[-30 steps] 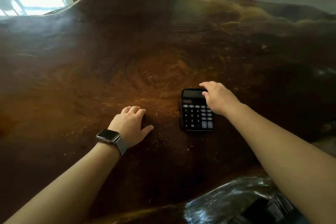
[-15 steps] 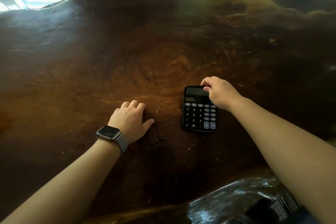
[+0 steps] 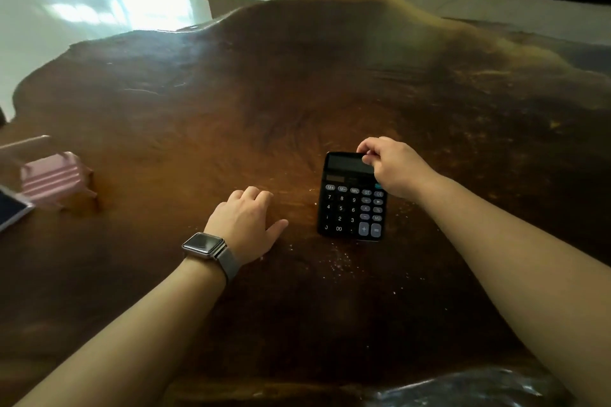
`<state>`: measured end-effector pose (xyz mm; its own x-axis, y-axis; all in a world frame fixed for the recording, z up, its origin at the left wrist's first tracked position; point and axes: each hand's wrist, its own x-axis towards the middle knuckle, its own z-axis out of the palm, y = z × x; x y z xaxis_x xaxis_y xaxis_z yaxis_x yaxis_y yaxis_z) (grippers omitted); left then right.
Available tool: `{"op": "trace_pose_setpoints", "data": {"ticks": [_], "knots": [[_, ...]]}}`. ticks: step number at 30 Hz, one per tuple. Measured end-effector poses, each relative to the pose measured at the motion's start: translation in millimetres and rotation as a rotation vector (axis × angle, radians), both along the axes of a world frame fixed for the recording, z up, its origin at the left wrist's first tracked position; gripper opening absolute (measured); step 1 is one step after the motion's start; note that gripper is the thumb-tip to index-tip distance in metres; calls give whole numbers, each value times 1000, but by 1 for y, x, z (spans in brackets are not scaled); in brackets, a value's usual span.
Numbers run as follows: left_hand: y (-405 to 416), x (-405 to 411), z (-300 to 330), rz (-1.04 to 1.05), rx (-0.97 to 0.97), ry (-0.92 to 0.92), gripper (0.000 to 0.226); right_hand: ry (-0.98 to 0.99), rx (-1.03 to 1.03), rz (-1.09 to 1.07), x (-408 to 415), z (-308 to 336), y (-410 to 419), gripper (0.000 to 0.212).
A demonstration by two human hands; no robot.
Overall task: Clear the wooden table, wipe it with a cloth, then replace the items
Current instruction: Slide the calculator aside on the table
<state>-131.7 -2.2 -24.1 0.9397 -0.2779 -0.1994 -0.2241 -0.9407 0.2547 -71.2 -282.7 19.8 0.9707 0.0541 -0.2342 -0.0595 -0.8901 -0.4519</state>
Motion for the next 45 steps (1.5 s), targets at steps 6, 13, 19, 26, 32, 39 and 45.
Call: {"op": "trace_pose_setpoints", "data": {"ticks": [6, 13, 19, 26, 32, 39, 45], "knots": [[87, -11, 7, 170, -2, 9, 63, -5, 35, 138, 31, 11, 97, 16], [190, -29, 6, 343, 1, 29, 67, 11, 48, 292, 62, 10, 220, 16], [255, -39, -3, 460, 19, 57, 70, 14, 26, 381, 84, 3, 302, 18], [301, -41, -16, 527, 27, 92, 70, 6, -3, 440, 108, -16, 365, 21], [315, -37, -24, 541, 7, 77, 66, -2, -15, 452, 129, -33, 393, 21], [319, -25, -26, 546, 25, -8, 64, -1, -39, 466, 153, -45, 408, 23], [320, -19, -29, 551, 34, -4, 62, -9, -39, 493, 163, -50, 420, 23]]}}
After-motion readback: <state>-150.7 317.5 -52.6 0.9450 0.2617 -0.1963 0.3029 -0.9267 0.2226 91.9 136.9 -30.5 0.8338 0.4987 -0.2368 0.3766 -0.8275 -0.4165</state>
